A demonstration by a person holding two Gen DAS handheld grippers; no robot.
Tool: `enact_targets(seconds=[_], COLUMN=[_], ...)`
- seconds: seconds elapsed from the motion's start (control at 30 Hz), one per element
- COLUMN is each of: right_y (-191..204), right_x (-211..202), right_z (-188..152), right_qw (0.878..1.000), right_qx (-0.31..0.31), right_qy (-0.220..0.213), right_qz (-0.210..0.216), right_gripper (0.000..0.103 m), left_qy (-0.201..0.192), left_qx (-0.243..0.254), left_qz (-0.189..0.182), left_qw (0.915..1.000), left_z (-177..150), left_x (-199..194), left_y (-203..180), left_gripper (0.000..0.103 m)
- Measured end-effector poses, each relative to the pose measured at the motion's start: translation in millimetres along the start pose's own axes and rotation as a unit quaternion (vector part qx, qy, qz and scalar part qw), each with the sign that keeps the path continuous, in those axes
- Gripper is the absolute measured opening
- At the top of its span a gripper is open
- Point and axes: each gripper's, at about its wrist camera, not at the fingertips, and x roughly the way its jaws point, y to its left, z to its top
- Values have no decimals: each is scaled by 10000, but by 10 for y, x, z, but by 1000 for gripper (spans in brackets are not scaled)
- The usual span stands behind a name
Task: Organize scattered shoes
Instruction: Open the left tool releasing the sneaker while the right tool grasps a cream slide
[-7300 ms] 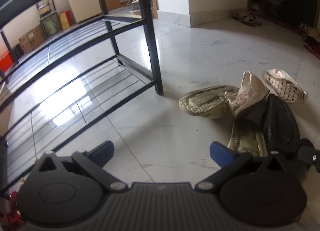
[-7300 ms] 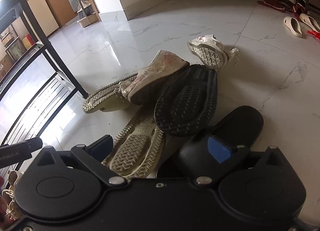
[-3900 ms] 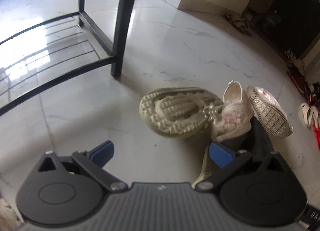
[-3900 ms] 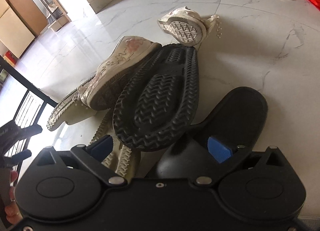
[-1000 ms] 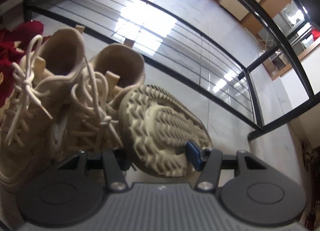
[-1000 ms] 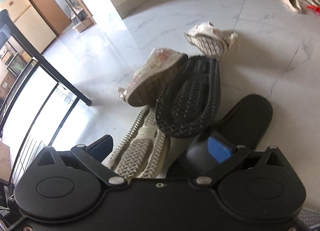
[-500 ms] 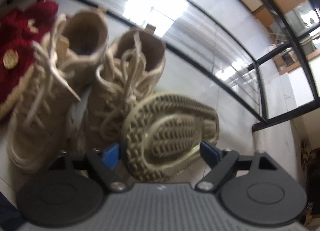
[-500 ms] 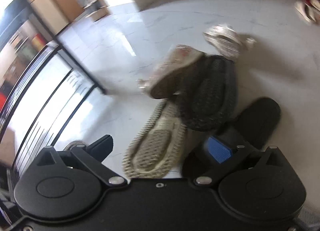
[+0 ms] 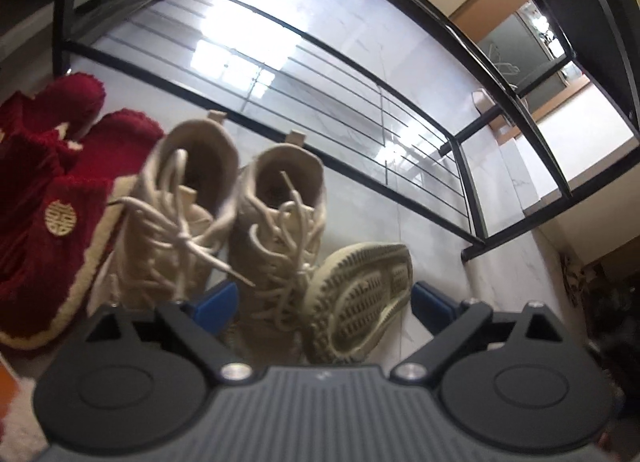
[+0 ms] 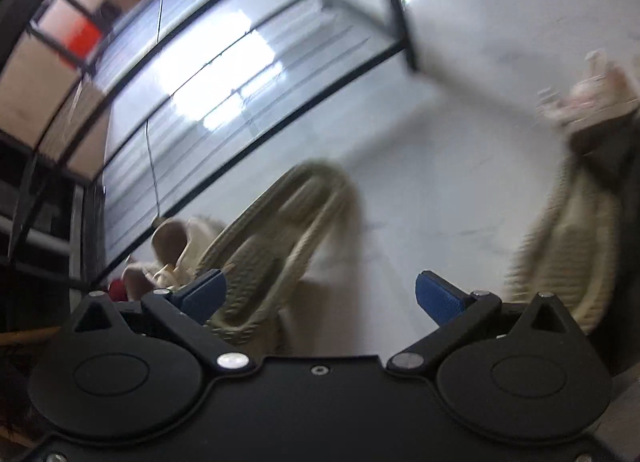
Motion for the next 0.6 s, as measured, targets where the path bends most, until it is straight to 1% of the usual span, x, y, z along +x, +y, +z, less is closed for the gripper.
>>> enact_targets(seconds=[0.07,0.1,0.13,0.2,0.23,0.27,0.33,0.37,0.47,0.57,0.6], right_y=[242,385,414,578,597,634,710,739,871,925,936], right_x=[199,311,337,490,534,596,741,809,962,1095,1146], right_z=[36,46,38,33,40,39,46,58,75,110,127], right_qw=[9997,9992,9990,9975,9969,9960,9939,9928,9901,9885,9879], right_qx=[-57,-129,-157,-295,-322,-342,-361,-374,-509,-488,-444], right_qy=[186,258,282,345,375,430,544,584,522,500,496], right_qz=[-145,-260,-299,-543,-618,-703,-885,-976,-1196,-1338,-1400], right_gripper=[103,103,103,103,103,103,103,103,103,103,103], left_qy=[78,40,-10,-79,-113,-86,219,275,163,64,40], left_qx=[-28,100,248,393,472,482,401,360,223,178,133], left_qz=[55,114,175,230,248,244,220,211,176,421,667], left_qw=[10000,9999,9995,9989,9985,9985,9987,9987,9995,9989,9977], left_z=[34,47,63,69,77,84,149,169,205,247,248], left_x=[-36,-62,-88,-75,-56,-33,25,33,-21,-59,-55], left_y=[68,103,140,177,200,211,253,265,311,364,387], left_gripper=[96,96,97,98,98,98,98,98,99,100,100])
